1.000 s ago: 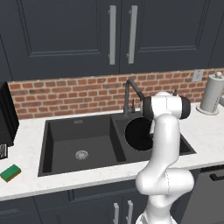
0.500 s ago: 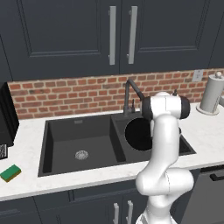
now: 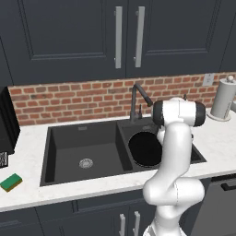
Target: Pick the pan and sponge and place them into the sink. Then turn on the water.
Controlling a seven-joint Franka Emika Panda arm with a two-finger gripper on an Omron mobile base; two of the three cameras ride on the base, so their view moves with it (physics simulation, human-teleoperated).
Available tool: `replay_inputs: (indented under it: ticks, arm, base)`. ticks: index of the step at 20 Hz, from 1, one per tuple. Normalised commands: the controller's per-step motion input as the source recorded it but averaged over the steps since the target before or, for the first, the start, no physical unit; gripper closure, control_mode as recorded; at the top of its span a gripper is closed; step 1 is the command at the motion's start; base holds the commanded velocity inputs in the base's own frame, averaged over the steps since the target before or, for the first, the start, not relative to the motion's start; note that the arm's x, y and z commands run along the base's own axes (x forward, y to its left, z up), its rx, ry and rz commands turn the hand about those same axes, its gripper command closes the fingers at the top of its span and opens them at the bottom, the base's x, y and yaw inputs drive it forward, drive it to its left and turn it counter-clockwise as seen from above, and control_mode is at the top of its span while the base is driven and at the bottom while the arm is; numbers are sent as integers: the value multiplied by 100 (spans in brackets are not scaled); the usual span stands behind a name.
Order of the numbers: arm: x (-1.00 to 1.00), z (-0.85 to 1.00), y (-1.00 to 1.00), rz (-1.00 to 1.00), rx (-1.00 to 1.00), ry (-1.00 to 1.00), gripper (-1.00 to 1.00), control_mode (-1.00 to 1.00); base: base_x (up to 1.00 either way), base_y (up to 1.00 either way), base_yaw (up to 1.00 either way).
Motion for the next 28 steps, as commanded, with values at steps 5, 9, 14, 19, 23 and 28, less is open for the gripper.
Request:
replay_inputs:
  ticks: [5, 9, 14, 19, 23, 28]
  arm:
    - [-52, -12, 0, 11, 1, 5, -100, -100]
    - [-40, -14, 0, 0, 0, 0, -100, -100]
    - [-30, 1, 0, -1, 0, -10, -100, -100]
    - [-14, 20, 0, -6, 0, -34, -100, -100]
    - [-5, 35, 0, -5, 0, -34, -100, -100]
    - [-13, 62, 0, -3, 0, -27, -100, -100]
  base:
    - [0, 0, 0]
    - [0, 0, 0]
    - [0, 0, 0]
    - [0, 0, 0]
    - [0, 0, 0]
    - [0, 0, 0]
